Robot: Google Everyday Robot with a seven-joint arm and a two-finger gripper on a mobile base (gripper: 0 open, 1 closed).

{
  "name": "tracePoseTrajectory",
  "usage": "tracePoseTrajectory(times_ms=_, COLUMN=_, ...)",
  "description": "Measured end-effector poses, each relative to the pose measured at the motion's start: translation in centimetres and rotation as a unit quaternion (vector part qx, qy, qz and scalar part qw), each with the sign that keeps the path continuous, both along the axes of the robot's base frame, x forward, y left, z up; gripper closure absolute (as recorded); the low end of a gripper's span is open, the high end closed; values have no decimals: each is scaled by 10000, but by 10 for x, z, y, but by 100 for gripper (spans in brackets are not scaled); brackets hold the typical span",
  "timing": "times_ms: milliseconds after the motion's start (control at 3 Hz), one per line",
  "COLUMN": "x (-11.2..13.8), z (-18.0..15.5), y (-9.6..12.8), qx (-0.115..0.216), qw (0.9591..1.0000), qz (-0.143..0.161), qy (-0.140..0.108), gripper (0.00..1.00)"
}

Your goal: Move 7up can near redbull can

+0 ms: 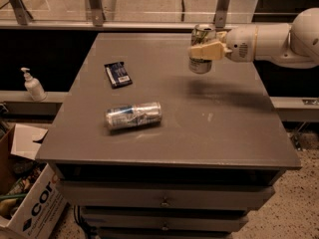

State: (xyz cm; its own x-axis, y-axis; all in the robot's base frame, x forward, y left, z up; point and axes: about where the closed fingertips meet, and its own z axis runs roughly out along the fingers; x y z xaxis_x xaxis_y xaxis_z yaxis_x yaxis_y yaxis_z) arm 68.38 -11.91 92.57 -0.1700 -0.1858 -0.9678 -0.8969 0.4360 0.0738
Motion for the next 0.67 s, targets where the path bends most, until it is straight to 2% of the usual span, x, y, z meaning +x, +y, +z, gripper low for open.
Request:
tracePoseTrajectory(times_ms=333, x=-53, z=-8, y=18, qx=255, qw=9988, qz=363, qy=231, gripper=100)
tracePoseTrajectory(times_ms=667, x=-53, z=-8, y=18, qx=256, qw=9988, qz=363, qy=227, gripper=100)
